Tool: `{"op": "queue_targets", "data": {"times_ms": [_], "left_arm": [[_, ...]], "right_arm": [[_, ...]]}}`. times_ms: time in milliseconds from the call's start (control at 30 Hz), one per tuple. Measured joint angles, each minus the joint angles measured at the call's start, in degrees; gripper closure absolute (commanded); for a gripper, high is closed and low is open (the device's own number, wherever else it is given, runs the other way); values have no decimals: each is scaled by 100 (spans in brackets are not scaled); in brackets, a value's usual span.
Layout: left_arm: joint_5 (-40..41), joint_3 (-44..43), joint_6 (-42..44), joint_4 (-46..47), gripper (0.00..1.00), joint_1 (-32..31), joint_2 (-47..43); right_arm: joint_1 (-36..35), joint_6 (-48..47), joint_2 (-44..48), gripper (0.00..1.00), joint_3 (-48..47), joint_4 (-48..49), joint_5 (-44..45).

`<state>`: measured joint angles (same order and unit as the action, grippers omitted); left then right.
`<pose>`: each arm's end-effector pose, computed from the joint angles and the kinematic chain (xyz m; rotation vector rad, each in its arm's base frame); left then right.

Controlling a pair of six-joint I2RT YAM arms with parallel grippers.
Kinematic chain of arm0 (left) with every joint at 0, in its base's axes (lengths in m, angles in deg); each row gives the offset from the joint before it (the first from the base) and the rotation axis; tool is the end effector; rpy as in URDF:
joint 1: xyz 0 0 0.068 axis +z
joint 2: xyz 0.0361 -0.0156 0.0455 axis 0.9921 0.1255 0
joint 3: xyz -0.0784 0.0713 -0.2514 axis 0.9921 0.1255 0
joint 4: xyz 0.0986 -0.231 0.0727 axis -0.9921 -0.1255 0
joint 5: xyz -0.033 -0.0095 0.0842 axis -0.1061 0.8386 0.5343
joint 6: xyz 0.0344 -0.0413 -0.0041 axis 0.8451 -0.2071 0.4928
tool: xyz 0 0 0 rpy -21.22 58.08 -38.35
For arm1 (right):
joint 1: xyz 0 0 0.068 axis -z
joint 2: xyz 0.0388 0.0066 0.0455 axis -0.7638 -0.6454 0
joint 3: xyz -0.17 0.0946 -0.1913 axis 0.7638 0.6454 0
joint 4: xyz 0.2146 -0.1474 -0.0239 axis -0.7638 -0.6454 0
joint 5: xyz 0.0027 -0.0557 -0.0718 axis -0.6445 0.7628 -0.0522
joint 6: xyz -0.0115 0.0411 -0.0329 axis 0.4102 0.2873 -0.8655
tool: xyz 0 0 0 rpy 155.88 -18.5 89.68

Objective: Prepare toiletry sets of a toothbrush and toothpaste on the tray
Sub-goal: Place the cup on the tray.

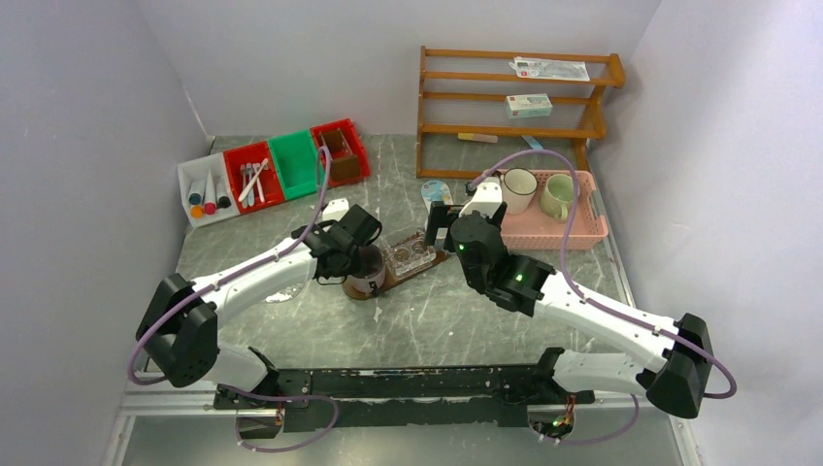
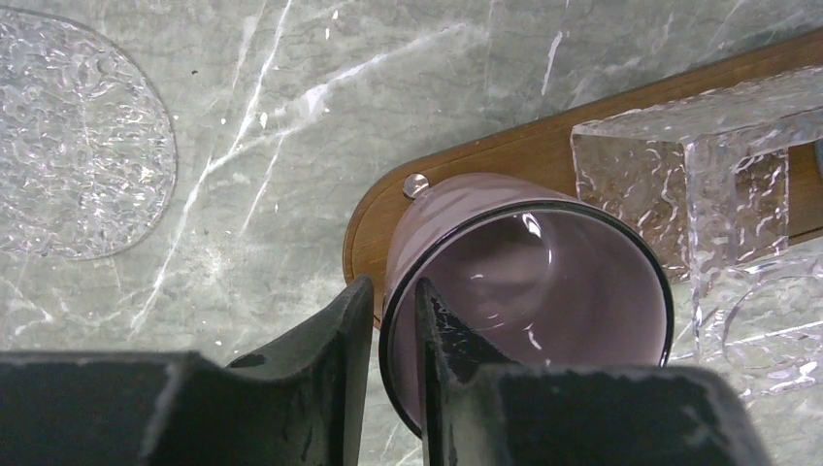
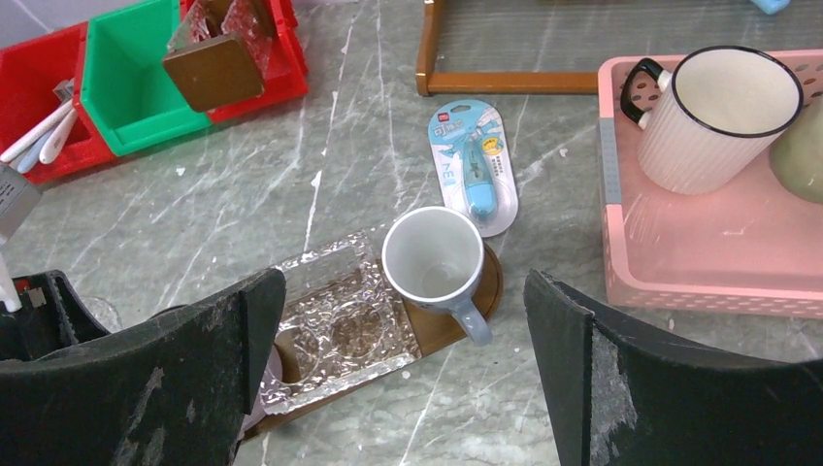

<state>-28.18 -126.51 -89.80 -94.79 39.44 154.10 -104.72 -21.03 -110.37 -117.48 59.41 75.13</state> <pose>0.2113 -0.1779 0.2317 -0.2853 2.5010 -0.0129 0.1637 0.1892 0.3234 0.0252 1.8249 0.2129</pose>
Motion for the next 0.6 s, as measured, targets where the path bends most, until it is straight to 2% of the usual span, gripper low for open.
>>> {"op": "queue_targets", "data": {"times_ms": [100, 333, 600], "left_arm": [[4, 2, -7, -2, 61, 0, -17], [76, 0, -26, -57, 50, 0, -278], [398, -94, 83, -282, 21, 9, -787]], "right_arm": [[4, -4, 0, 1, 2, 11, -20], [7, -17, 0, 1, 2, 42, -31], [15, -173, 22, 0, 2, 31, 9]]}}
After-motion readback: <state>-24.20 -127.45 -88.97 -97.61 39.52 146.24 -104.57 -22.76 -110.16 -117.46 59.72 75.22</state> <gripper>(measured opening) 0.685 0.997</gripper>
